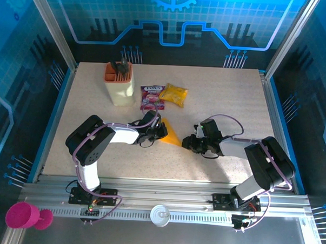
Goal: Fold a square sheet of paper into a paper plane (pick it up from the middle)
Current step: Turn over the paper at the center of the table.
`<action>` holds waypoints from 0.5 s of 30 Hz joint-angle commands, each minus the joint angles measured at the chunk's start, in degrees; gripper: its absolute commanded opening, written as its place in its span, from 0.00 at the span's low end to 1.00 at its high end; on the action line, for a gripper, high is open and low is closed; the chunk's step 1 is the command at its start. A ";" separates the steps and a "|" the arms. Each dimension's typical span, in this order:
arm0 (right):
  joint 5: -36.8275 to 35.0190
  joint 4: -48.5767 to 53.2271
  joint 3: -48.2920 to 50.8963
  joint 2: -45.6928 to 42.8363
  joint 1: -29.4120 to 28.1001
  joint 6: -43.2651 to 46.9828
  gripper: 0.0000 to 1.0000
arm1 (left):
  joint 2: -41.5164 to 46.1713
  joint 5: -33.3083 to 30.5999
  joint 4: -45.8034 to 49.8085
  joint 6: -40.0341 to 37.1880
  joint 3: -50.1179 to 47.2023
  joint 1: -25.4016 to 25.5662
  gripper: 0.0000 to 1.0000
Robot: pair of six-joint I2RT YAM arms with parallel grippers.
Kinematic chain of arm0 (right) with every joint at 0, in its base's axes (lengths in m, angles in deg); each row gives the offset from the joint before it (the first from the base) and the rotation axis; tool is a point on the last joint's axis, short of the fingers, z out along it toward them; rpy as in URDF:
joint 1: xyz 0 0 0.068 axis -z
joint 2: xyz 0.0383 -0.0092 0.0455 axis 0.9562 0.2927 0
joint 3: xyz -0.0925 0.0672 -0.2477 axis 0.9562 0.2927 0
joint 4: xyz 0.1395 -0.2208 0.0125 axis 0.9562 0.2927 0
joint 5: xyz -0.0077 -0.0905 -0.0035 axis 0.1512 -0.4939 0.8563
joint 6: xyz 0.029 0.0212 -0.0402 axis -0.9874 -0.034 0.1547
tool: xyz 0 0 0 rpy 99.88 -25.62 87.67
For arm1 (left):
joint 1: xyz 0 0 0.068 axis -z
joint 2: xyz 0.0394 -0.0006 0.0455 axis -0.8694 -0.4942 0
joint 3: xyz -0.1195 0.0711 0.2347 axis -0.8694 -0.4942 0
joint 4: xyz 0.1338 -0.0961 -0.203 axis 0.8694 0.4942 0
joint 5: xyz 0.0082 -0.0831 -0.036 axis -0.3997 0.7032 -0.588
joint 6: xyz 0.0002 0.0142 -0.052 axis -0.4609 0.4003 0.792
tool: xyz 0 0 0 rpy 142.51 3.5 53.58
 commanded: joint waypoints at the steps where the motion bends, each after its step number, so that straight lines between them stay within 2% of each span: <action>1: 0.89 0.06 -1.27 -0.05 -0.88 -0.31 0.28 | -3.98 0.53 10.32 -1.62 -3.08 -0.33 0.00; 15: -1.23 1.37 0.97 -0.34 -1.48 -0.92 0.31 | -4.16 0.55 9.66 -1.43 -3.45 -0.33 0.00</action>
